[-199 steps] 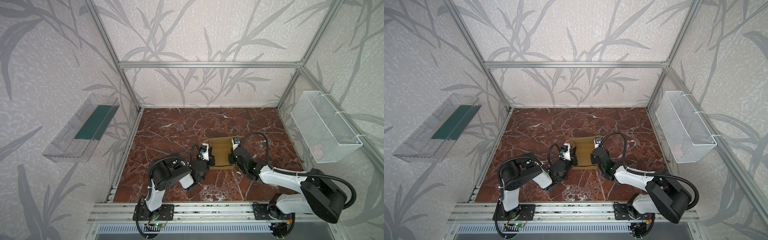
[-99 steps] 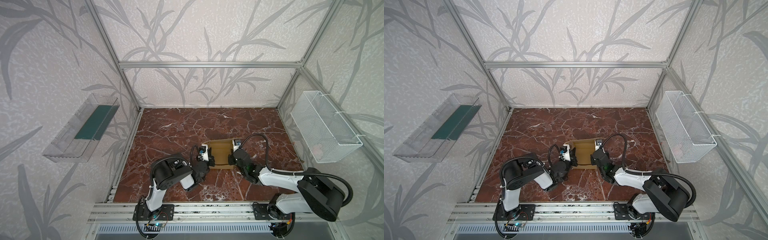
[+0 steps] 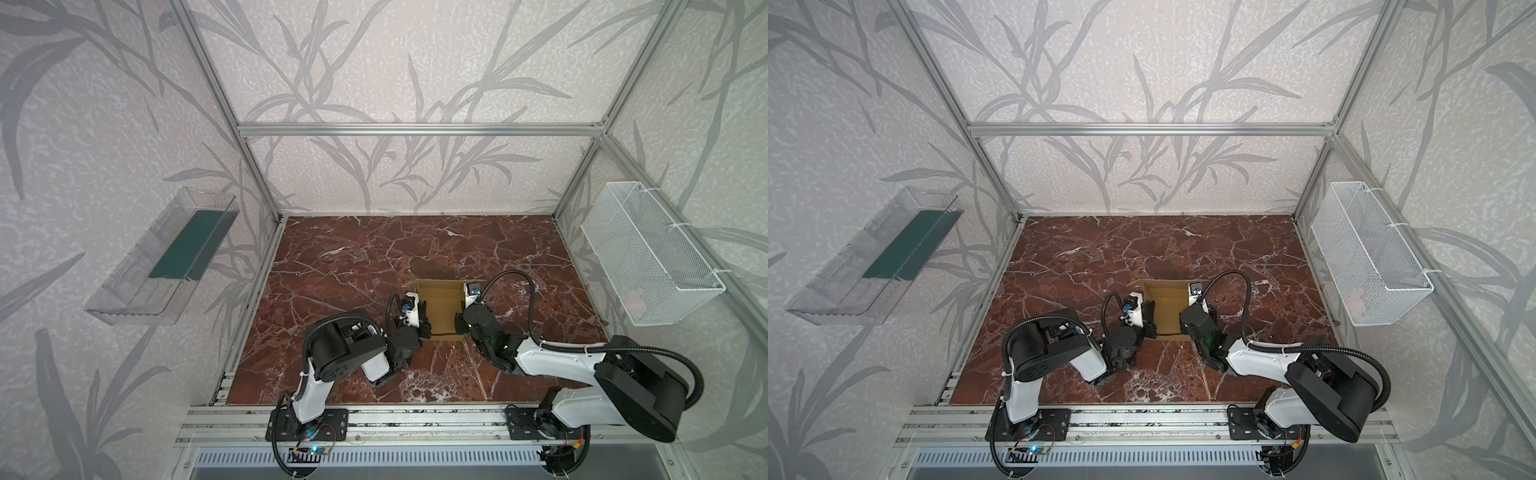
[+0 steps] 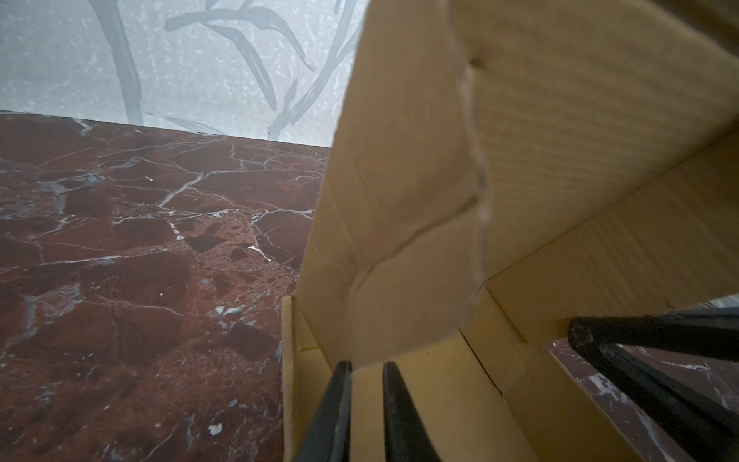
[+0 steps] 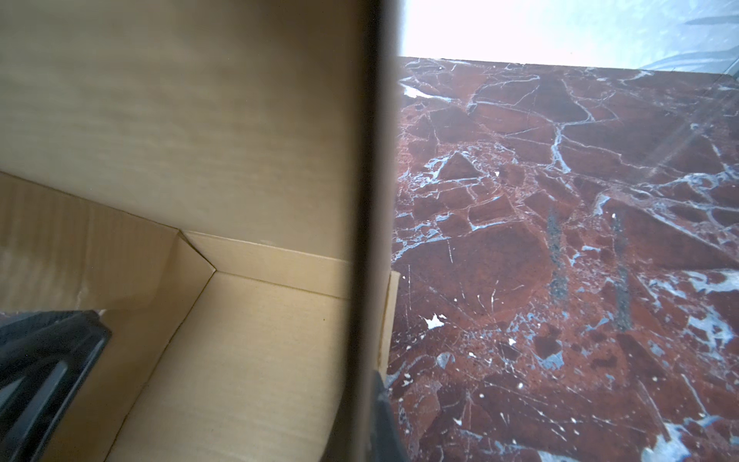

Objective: Assemble paper box
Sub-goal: Fold the lid at the center of the table.

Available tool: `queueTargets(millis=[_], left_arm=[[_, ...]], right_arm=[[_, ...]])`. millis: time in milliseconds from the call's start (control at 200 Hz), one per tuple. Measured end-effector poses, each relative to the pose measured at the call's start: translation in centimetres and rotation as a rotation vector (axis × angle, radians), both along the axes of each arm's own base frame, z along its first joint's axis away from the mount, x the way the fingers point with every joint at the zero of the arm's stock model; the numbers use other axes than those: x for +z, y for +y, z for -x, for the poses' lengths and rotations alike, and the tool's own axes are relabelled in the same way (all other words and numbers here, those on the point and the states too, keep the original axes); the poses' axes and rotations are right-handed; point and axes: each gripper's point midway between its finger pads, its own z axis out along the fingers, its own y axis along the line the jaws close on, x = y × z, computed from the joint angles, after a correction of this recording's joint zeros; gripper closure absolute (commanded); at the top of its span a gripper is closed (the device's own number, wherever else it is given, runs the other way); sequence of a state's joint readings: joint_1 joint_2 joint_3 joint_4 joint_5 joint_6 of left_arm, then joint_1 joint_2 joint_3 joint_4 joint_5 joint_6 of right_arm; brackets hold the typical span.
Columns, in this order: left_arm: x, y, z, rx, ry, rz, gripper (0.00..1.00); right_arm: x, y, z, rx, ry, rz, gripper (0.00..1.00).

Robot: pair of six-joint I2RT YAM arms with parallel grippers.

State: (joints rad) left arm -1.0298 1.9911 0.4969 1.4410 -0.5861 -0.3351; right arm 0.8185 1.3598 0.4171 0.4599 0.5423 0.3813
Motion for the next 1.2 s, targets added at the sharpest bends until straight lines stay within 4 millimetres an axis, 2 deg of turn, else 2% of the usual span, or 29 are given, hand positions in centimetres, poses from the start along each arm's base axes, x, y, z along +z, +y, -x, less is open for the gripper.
queueTargets(millis=[220,455,655,860,945,1035,1085,1200], left_arm=[[0.7,-0.2,1.4,-0.028,-0.003,-0.014,0.61],[3.7,-0.5,3.0,-0.07,-0.049,0.019,0.52],[6.8,-0.9,5.2,-0.132,-0.098,0.057,0.48],[12.1,-1.6,8.7,-0.22,-0.178,0.118,0.45],[14.1,-1.3,9.3,-0.232,-0.18,0.118,0.45],[17.4,-1.0,9.0,-0.21,-0.172,0.118,0.45],[19.7,-1.0,8.6,-0.198,-0.167,0.123,0.42],[24.7,0.1,6.1,-0.138,-0.123,0.139,0.42]], right_arm=[[-0.1,0.0,0.0,-0.004,-0.003,0.005,1.0],[-0.1,-0.1,-0.2,-0.016,-0.011,0.01,1.0],[-0.1,-0.1,-0.2,-0.015,-0.013,0.014,1.0],[-0.1,-0.2,-0.2,-0.019,-0.016,0.019,1.0],[-0.1,-0.2,-0.2,-0.017,-0.017,0.021,1.0],[-0.1,-0.2,-0.2,-0.015,-0.02,0.022,1.0],[-0.1,-0.3,-0.2,-0.014,-0.021,0.022,1.0],[-0.1,-0.3,-0.1,-0.009,-0.028,0.027,1.0]])
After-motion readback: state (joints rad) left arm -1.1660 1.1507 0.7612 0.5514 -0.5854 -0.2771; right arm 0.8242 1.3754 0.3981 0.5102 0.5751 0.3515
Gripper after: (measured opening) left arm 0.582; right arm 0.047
